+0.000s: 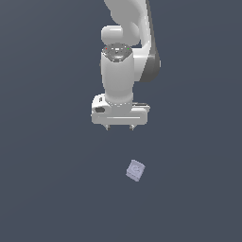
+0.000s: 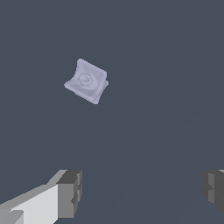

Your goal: Pick up the object and move it to a goal position.

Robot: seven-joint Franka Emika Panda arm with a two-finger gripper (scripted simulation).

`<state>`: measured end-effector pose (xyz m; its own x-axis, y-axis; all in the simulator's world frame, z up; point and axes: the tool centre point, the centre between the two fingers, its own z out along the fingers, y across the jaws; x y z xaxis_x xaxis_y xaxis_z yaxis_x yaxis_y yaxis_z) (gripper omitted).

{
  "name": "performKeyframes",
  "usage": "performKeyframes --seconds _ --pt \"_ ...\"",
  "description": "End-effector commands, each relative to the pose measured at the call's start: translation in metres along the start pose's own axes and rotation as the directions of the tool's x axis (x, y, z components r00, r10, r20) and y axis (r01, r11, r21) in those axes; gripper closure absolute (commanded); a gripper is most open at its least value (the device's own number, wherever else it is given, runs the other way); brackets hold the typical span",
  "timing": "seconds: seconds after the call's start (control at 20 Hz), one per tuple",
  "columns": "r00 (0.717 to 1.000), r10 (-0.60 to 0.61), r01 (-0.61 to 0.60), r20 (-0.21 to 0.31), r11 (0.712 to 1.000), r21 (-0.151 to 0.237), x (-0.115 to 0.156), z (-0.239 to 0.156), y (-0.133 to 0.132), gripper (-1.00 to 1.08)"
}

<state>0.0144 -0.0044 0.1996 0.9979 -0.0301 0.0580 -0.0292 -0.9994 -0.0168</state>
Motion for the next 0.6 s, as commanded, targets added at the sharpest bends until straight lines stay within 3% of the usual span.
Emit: performKeyframes --seconds 0.0,0.55 --pt "1.0 0.0 0.0 0.0 1.0 0.0 0.0 0.0 0.0 -0.92" --pt "1.0 -0.019 0.019 -0.007 1.0 0.013 0.005 -0.001 -0.033 -0.92"
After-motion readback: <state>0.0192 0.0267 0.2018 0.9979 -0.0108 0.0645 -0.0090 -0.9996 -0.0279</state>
